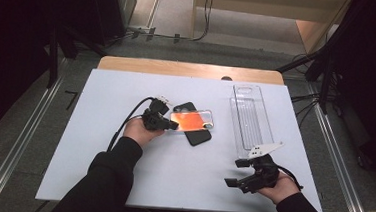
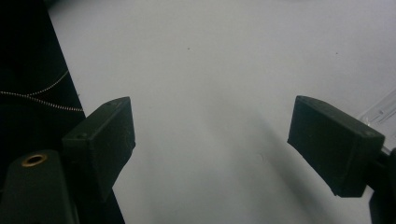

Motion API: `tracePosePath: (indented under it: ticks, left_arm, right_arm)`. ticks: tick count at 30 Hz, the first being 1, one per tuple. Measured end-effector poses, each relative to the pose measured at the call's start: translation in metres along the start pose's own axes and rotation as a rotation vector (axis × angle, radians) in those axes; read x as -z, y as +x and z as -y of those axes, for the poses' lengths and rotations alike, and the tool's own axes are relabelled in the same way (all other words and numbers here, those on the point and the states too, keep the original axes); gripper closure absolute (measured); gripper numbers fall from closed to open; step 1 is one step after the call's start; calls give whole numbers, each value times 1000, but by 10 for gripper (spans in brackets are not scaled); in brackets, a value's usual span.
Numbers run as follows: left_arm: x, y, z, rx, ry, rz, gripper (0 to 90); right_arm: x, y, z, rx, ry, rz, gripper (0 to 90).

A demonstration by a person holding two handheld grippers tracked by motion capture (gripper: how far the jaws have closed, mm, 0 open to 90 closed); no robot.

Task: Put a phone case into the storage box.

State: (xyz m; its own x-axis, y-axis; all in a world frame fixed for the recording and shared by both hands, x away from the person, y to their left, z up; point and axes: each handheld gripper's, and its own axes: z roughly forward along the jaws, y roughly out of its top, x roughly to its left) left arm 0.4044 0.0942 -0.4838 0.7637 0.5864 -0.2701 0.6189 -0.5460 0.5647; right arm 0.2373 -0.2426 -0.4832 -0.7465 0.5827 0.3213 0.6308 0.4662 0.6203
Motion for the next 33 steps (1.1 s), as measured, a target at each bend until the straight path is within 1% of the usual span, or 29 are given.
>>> tracePosePath:
  ticks: [3, 10, 15, 17, 21, 24, 27, 28, 31, 33]
  left_arm:
    - [3, 1, 5, 3, 1, 0, 900]
    - [8, 3, 17, 26, 22, 8, 900]
    - [13, 2, 24, 28, 36, 8, 900]
    - [16, 2, 29, 32, 33, 12, 900]
    - [22, 1, 38, 57, 29, 11, 900]
    - [24, 0, 41, 51, 35, 12, 900]
    - [28, -2, 46, 54, 39, 11, 900]
    - [30, -2, 48, 48, 43, 8, 900]
    - [37, -2, 57, 59, 39, 13, 900]
    - [40, -3, 61, 63, 44, 9, 900]
  right_arm:
    - [0, 0, 0, 2, -3, -1, 129]
    - [0, 1, 0, 4, -3, -1, 129]
    - [0, 1, 0, 0, -2, 1, 129]
    - [0, 1, 0, -1, -3, 2, 129]
    - [0, 2, -1, 2, 2, 2, 129]
    - [0, 2, -1, 4, -3, 2, 129]
    - [0, 2, -1, 6, -2, 2, 129]
    - [1, 2, -1, 6, -2, 2, 129]
    - [1, 3, -1, 6, -4, 3, 129]
    - [1, 3, -1, 7, -3, 3, 129]
